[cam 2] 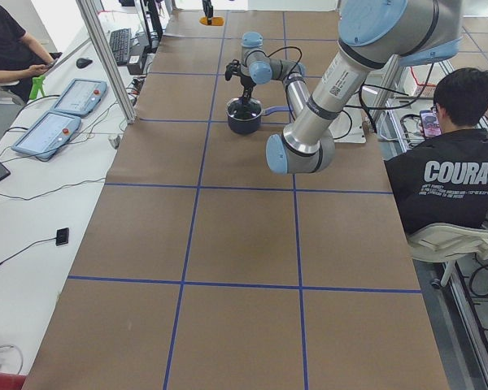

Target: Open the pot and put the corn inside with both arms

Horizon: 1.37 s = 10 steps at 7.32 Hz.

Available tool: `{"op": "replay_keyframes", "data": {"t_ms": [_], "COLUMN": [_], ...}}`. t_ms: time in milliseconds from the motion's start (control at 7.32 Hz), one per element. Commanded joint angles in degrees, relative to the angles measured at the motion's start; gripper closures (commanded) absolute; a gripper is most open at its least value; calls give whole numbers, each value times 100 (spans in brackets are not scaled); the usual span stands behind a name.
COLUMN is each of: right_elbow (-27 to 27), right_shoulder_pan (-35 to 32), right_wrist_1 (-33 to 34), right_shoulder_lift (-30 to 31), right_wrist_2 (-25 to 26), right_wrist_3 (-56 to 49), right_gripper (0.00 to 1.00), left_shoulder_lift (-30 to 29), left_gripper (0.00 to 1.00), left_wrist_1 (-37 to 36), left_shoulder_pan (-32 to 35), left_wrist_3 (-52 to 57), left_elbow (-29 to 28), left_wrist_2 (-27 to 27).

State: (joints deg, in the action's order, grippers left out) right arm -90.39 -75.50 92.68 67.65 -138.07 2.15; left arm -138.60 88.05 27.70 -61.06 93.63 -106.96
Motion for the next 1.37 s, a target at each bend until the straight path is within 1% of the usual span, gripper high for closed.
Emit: {"op": "replay_keyframes", "data": {"t_ms": [0, 273, 547, 820, 957, 1094, 1230], "right_elbow": [12, 12, 73, 144, 223, 241, 232], "right_shoulder_pan": [0, 0, 26, 53, 105, 306, 473], "right_wrist_1": [-4, -4, -4, 4, -13, -30, -31], "right_shoulder_lift": [-6, -15, -85, -155, -295, -461, -628], "right_wrist_2": [-1, -1, -1, -1, -1, 8, 25], "right_wrist_3": [-13, 5, 84, 101, 354, 748, 1178], "right_gripper": [68, 68, 68, 68, 68, 68, 68], "left_shoulder_lift": [-9, -1, 52, 78, 374, 699, 903], "left_gripper": [29, 29, 29, 30, 30, 30, 30], "left_wrist_1": [-16, -51, -244, -253, -236, -253, -245], "left_shoulder_pan": [17, 78, 175, 210, 262, 385, 560], "left_wrist_3": [32, 41, 155, 164, 312, 601, 786], "left_elbow": [50, 199, 480, 551, 847, 1181, 1315], "left_wrist_2": [0, -26, -44, -53, -53, -62, -297]}}
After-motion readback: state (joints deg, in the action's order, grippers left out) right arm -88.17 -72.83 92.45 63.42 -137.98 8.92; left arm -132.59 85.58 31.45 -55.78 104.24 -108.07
